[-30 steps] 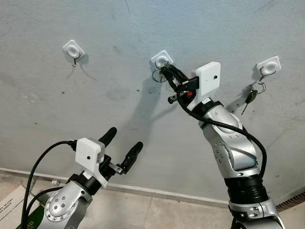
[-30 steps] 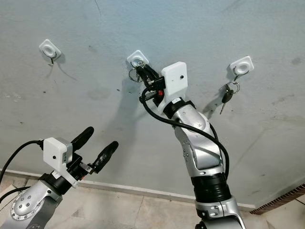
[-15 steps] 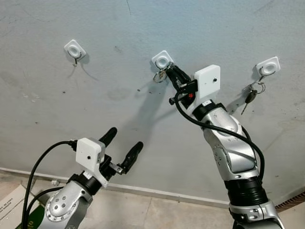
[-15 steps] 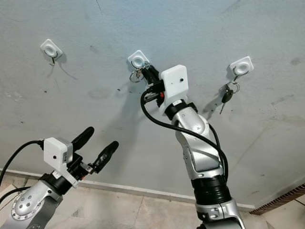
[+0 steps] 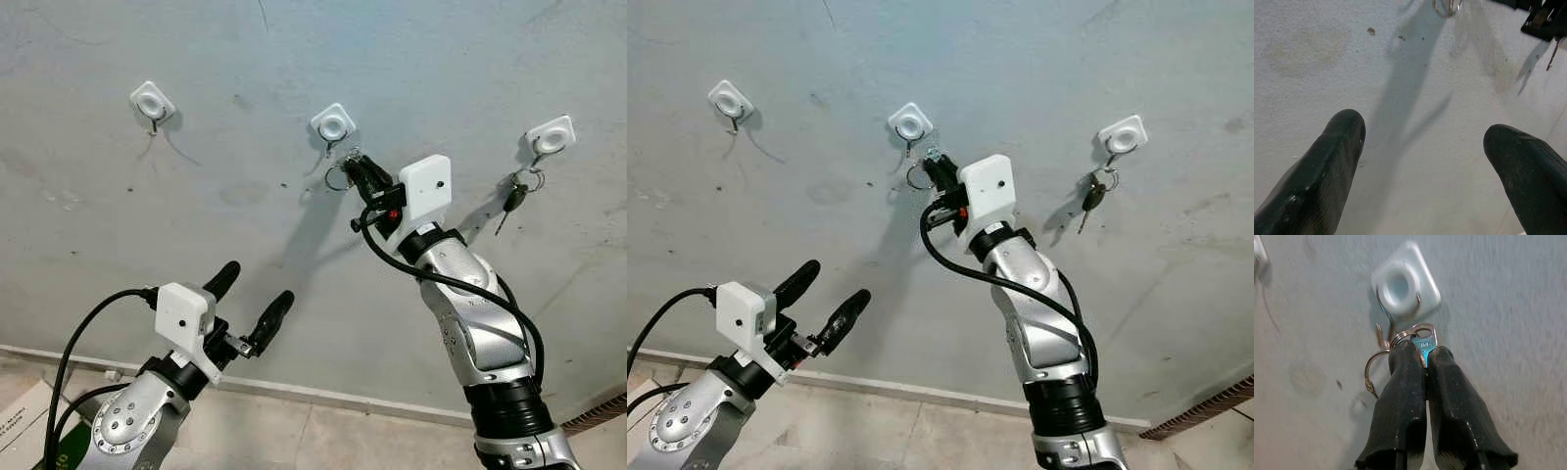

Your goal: Hang keys on a hook

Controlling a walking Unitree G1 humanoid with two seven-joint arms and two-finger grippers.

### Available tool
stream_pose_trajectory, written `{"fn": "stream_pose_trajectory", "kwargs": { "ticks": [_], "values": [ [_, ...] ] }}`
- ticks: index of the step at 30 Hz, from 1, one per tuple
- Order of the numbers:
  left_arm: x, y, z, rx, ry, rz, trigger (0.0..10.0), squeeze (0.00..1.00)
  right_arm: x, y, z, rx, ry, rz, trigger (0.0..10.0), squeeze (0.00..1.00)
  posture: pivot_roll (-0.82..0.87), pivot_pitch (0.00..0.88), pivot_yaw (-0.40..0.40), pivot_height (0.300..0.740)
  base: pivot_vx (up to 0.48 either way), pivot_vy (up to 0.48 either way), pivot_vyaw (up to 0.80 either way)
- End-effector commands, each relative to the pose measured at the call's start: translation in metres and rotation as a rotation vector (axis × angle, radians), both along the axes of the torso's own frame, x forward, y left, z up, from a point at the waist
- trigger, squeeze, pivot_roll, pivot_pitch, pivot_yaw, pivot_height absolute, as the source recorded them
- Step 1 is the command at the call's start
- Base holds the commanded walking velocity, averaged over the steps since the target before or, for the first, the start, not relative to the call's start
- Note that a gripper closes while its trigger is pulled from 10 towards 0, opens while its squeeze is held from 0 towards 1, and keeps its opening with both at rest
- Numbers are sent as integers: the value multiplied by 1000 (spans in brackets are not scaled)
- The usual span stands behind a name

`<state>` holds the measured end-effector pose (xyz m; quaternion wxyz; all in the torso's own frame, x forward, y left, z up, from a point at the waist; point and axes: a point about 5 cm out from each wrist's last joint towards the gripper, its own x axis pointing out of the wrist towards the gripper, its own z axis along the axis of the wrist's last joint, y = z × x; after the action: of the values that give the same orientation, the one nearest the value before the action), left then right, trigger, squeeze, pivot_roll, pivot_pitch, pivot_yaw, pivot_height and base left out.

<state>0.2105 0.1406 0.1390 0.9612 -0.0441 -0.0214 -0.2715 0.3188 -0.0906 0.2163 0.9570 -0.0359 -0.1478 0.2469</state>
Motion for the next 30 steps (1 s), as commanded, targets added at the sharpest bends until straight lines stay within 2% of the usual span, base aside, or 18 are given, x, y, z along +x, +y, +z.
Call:
{"fn": "stream_pose_trajectory", "kwargs": {
  "ticks": [1, 6, 11, 30],
  "values": [
    [0, -1, 4, 7, -9, -8, 10000, 0, -3, 3, 9, 19, -29, 10, 10000, 0, 106, 49, -14, 740, 0, 0, 0],
    [-1, -3, 4, 5, -8, -7, 10000, 0, -7, 4, 15, 70, -25, 60, 10000, 0, 105, 50, -16, 740, 0, 0, 0],
    [-1, -3, 5, 3, -9, -9, 10000, 0, -6, 1, 17, 100, -12, 53, 10000, 0, 102, 50, -15, 740, 0, 0, 0],
    [-1, -6, 4, -2, -4, -9, 10000, 0, -3, 10, 16, 113, 26, 33, 10000, 0, 105, 49, -21, 740, 0, 0, 0]
  ]
}}
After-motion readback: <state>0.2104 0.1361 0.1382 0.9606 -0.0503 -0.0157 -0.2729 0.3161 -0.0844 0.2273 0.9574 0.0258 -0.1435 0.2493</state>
